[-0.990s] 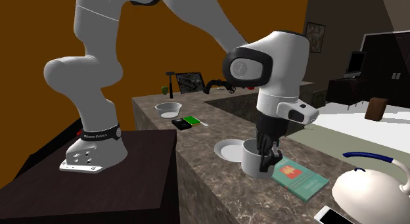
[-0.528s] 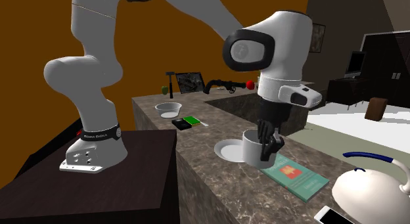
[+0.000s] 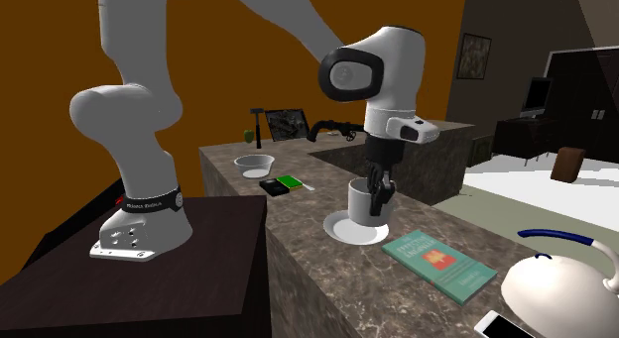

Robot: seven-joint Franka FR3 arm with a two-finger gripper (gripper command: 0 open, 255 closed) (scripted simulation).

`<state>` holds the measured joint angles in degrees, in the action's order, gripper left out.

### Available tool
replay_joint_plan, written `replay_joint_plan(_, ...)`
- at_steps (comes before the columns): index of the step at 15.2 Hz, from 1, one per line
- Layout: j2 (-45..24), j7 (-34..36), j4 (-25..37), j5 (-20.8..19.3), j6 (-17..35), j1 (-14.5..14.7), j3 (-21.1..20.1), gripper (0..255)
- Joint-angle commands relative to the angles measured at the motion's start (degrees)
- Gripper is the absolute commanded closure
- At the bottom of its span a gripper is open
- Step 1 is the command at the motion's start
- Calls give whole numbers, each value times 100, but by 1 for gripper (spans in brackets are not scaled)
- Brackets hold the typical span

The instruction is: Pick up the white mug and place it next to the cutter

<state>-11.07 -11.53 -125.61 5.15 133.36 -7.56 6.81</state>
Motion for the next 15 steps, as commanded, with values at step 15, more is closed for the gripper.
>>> replay_joint_plan(15,746,2296,-1069,-32,453,1300,-996,255)
